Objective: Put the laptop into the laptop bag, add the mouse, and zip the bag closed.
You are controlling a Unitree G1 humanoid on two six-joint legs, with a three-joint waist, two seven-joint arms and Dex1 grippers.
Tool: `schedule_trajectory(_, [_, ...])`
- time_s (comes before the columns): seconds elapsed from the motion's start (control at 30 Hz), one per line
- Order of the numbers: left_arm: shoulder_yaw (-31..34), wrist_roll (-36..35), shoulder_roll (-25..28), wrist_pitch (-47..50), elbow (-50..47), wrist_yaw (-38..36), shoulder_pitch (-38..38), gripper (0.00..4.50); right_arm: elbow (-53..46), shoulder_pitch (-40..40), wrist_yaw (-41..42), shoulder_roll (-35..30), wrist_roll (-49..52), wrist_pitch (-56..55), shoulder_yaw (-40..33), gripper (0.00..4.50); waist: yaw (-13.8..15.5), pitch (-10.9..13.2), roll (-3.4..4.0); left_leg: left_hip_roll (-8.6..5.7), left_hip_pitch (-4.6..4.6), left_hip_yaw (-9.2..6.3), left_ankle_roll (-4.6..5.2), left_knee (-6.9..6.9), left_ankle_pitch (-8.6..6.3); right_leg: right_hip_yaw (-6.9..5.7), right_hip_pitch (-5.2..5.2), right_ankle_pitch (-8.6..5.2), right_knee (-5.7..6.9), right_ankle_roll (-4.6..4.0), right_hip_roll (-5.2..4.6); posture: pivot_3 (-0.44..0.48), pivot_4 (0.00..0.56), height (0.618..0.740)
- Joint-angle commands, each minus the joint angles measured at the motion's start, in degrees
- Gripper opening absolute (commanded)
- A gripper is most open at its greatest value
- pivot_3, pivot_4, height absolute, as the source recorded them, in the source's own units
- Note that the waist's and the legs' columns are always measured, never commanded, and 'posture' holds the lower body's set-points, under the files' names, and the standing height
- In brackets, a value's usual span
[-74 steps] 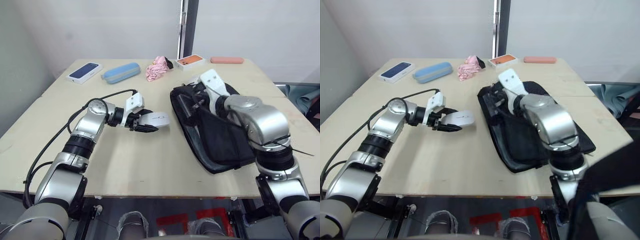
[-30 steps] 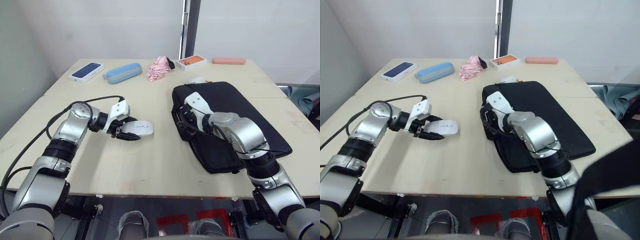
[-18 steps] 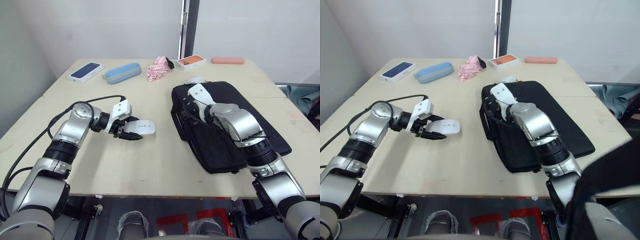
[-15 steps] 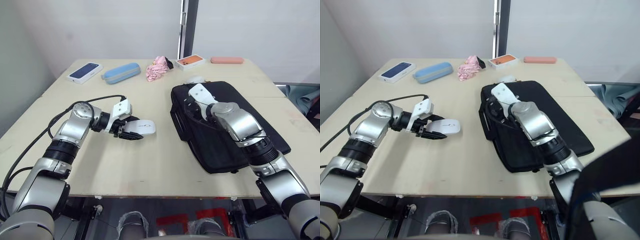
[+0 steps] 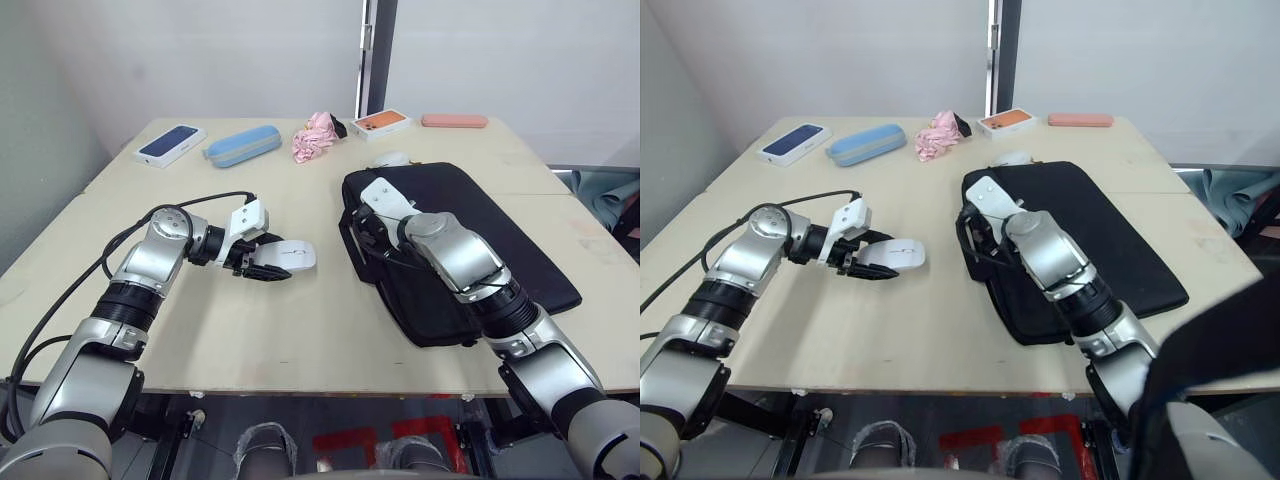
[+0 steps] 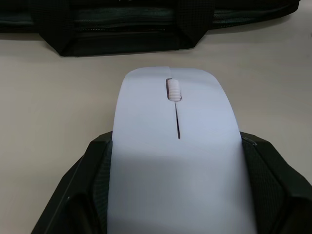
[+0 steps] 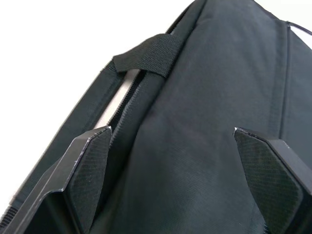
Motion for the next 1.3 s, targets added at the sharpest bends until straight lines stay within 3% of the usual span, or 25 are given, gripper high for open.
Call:
schedule_trajectory(0.03, [1.35,-1.04,0.01,0.28,-2.74,0.29,-0.09,2.87,0.38,0.19,-1.07,-0.61,-2.60,-1.64,0.34,4.17,-0.01,0.00,0.00,0.00,0.00,0.00,0.00,0.00,0.00,0.00,0.00,0.00,0.00,0.00,0.00,0.000,0.150,0.740])
schedule_trajectory(0.37, [0.97,-1.04,0.42,0.91,-3.26,-0.18,-0.61,2.87,5.04,5.38,-3.45,2.01,-4.73,-4.34,0.42,4.17,0.09,-0.01,-0.01,0.00,0.04,-0.01,0.00,0.01,0.00,-0.01,0.06,0.00,0.00,0.00,0.00,0.000,0.150,0.740])
schedule_trajectory(0.5, [0.91,-1.03,0.61,1.27,-3.73,-0.38,-0.57,2.87,4.55,6.33,-3.37,2.56,-5.10,-5.13,-0.71,3.07,0.17,-0.01,-0.01,-0.01,0.21,-0.02,0.01,0.04,-0.01,0.00,0.24,0.00,0.02,0.00,-0.03,0.000,0.150,0.740])
schedule_trajectory(0.8, [0.86,-0.78,0.28,1.14,-3.34,-0.31,-1.22,2.87,1.96,6.60,-1.62,3.12,-5.02,-4.04,-2.00,0.09,0.14,-0.02,-0.01,-0.02,0.34,-0.06,0.06,0.06,-0.03,0.02,0.26,0.02,0.24,0.01,-0.03,0.000,0.150,0.740])
schedule_trajectory(1.03, [0.79,-0.69,-0.10,0.94,-3.00,-0.05,-1.51,2.87,-0.57,5.34,-1.08,2.76,-4.57,-1.31,-5.23,0.04,0.28,-0.02,-0.01,-0.03,0.29,-0.06,0.04,0.05,-0.02,0.01,0.24,0.02,0.17,0.01,-0.02,0.000,0.150,0.740])
schedule_trajectory(1.3, [0.02,-0.18,-1.69,0.33,-1.83,0.35,-2.78,2.87,-11.58,-1.18,5.45,0.71,5.08,10.52,-19.49,0.04,0.53,0.02,0.03,-0.03,0.16,-0.06,0.03,0.00,0.00,-0.01,0.15,0.02,0.07,0.01,-0.01,0.000,0.150,0.740])
